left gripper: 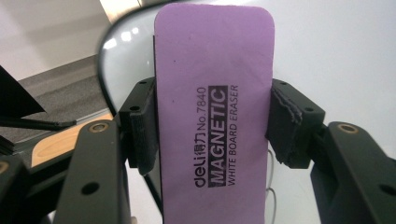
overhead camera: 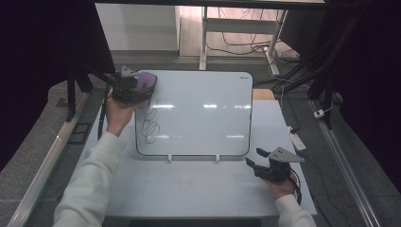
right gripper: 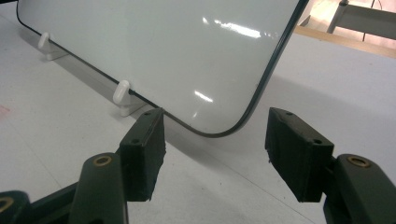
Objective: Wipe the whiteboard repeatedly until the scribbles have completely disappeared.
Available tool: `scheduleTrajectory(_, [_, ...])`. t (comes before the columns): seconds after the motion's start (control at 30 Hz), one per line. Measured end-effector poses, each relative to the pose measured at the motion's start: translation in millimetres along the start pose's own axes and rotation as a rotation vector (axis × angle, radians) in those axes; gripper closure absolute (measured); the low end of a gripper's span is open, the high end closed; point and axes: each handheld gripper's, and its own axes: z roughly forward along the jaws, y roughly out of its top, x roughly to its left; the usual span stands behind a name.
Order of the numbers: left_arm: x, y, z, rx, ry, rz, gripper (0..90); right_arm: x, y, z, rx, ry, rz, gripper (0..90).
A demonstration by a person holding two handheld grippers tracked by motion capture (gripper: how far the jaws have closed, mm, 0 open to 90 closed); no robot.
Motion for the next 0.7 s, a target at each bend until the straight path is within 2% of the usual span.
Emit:
scheduleTrajectory(0.1, [-3.8, -0.8, 2.2, 0.008, 0.005, 0.017, 41.2, -0.2, -0.2, 0.2, -0.001, -0.001, 0.002, 37.4])
scheduleTrajectory(0.17, [-11.9, -2.9, 5.5, 0.014, -0.012, 0.029, 41.1, -0.2, -0.2, 0.4, 0.000, 0.001, 0.002, 37.4])
scheduleTrajectory(0.2, [-17.4, -4.2, 7.3, 0.019, -0.025, 0.034, 41.1, -0.2, -0.2, 0.5, 0.002, 0.000, 0.001, 37.4])
scheduleTrajectory(0.23, [-30.5, -8.0, 11.2, 0.029, -0.056, 0.060, 41.1, 0.0, -0.2, 0.6, 0.000, 0.001, 0.001, 37.4])
scheduleTrajectory(0.3, [-44.9, -14.3, 15.0, 0.040, -0.073, 0.098, 41.1, 0.3, 0.1, 0.2, -0.001, 0.000, 0.000, 37.4])
scheduleTrajectory(0.43, [-64.5, -31.5, 18.1, 0.044, -0.101, 0.137, 41.1, -0.6, 0.0, -0.8, -0.007, 0.000, 0.006, 37.4])
scheduleTrajectory(0.5, [-65.6, -34.4, 17.6, 0.043, -0.104, 0.140, 41.1, -0.9, 0.0, -0.7, -0.005, -0.001, 0.008, 37.3])
scheduleTrajectory(0.53, [-62.2, -36.6, 15.5, 0.042, -0.108, 0.134, 41.1, -0.9, -0.1, -0.6, -0.006, 0.002, 0.007, 37.3])
scheduleTrajectory(0.6, [-53.1, -35.9, 12.3, 0.038, -0.073, 0.131, 41.1, -0.2, 0.2, -1.1, -0.006, -0.001, 0.002, 37.3])
scheduleTrajectory(0.67, [-39.6, -33.2, 7.8, 0.031, -0.043, 0.107, 41.1, -0.1, 0.4, -1.7, -0.007, -0.003, -0.001, 37.3])
scheduleTrajectory(0.7, [-39.6, -33.2, 7.8, 0.031, -0.043, 0.107, 41.2, -0.5, 0.4, -1.8, -0.008, -0.004, 0.000, 37.3])
